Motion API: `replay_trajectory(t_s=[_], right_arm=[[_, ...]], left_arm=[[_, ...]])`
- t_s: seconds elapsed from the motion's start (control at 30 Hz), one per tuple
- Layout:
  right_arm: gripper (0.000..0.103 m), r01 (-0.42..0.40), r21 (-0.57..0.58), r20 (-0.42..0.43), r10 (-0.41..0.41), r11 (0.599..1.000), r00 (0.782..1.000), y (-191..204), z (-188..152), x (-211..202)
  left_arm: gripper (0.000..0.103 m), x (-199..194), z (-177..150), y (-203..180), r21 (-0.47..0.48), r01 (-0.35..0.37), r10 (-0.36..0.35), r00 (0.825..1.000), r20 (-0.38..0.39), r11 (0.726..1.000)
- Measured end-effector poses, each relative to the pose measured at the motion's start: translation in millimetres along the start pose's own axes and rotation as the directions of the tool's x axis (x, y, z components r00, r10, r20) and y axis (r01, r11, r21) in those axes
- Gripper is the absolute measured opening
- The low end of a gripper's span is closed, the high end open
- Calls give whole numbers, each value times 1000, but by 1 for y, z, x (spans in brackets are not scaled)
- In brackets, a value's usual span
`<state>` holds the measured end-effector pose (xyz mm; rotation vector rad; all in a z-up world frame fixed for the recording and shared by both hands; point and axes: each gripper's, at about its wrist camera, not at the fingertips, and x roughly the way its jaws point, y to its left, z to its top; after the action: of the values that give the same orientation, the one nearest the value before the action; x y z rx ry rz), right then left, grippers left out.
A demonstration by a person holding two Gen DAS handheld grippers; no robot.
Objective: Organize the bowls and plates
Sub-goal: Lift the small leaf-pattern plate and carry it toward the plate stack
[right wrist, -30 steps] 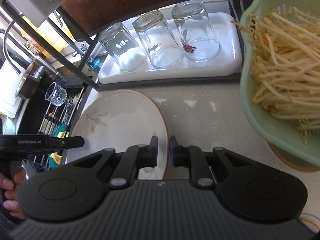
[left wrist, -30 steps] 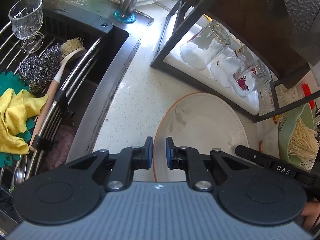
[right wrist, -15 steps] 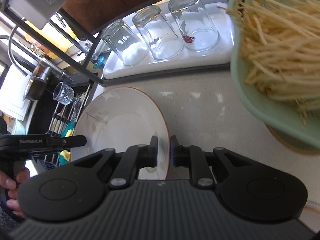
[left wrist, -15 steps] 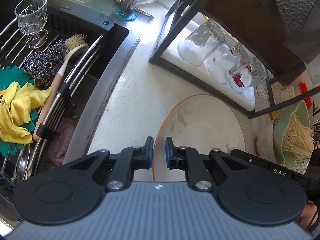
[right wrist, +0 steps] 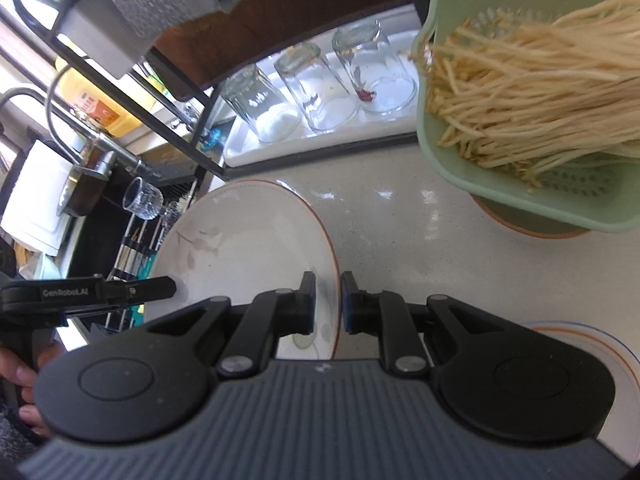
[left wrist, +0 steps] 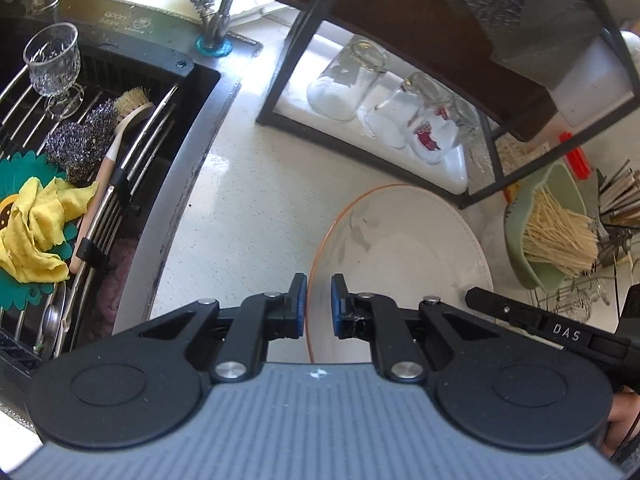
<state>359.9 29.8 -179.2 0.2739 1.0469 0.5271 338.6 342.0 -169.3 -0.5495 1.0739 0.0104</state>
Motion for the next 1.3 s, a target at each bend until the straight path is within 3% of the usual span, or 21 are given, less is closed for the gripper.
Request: replay_trajectory(t_s=[0.23, 0.53, 0.93, 1.3], right_arm=[[16, -7, 8, 43, 6, 1000, 999, 3, -12, -34], [16, 9, 68, 86, -15, 998, 996, -7, -42, -74], [16, 82, 163, 123, -103, 983, 987, -40, -65, -104], [16, 119, 197, 101, -141, 973, 985, -80, -80, -121]], left_arm=[[14, -21, -13, -18, 49, 25, -25, 1000, 9, 998], [14, -33, -23, -46, 174, 83, -74, 996, -57, 981], [14, 2, -30, -85, 257, 185, -150, 978, -146, 949], [14, 37, -42, -127, 345, 209, -130, 962, -239, 915]])
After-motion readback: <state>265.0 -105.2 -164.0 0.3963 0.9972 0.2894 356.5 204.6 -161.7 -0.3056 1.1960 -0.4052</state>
